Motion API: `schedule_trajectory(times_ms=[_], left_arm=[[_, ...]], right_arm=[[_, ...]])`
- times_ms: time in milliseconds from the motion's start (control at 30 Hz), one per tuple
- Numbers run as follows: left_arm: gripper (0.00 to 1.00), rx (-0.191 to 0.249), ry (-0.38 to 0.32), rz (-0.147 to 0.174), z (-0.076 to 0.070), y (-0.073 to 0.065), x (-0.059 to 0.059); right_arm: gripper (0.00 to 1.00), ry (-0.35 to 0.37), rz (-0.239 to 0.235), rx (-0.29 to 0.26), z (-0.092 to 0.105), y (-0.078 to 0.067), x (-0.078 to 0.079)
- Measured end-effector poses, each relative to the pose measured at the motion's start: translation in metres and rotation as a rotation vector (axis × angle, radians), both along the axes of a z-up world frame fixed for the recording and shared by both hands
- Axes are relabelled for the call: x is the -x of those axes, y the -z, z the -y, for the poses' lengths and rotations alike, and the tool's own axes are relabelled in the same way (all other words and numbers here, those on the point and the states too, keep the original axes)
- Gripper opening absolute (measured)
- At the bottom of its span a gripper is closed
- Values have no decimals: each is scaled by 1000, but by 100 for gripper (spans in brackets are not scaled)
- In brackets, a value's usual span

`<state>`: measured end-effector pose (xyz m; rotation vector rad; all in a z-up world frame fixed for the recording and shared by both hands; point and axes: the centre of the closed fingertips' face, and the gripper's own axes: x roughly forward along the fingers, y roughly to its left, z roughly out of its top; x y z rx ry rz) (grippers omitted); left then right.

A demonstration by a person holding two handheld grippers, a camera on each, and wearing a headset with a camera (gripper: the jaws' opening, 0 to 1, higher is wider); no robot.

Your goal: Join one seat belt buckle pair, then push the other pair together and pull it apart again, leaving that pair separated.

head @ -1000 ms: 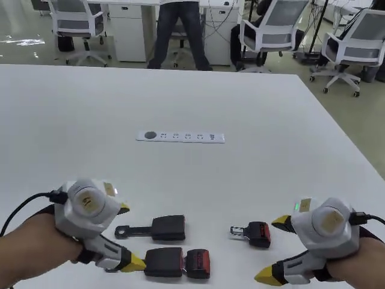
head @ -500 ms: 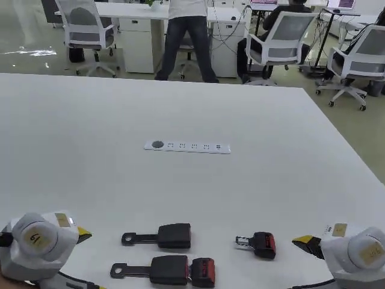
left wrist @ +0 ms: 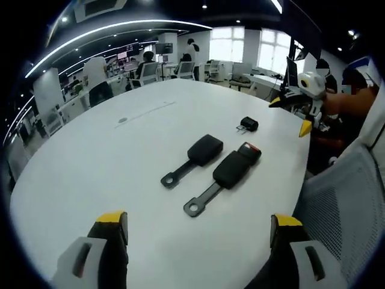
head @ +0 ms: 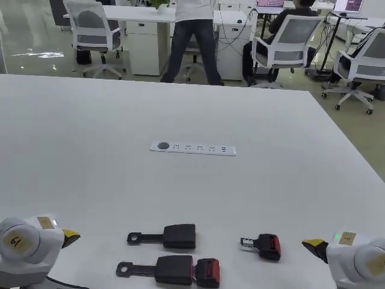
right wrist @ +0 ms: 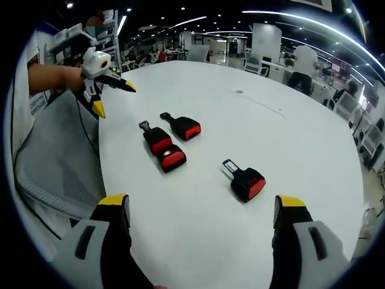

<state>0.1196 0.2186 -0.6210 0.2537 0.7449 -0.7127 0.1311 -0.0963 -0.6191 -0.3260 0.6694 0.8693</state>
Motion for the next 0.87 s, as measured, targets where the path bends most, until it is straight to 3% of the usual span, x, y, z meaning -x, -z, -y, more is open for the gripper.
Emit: schedule_trajectory(times_ms=[200,533,633,733,867], left_arm=[[100,11,-7,9,5,0,2],[100,6,5,9,7,2,5],[100,3,-2,-10,5,5,6],[100,-14,7,-10,5,5,8],[100,-1,-1,-1,6,3,6]], right_arm=[[100,-2,1,21,1,8,5],[100,22,9,5,2,3,2],[100,-5,20,43,0,6,5],[100,-3,13,33,-2,4,7],[100,17,11,13,-3,5,3]])
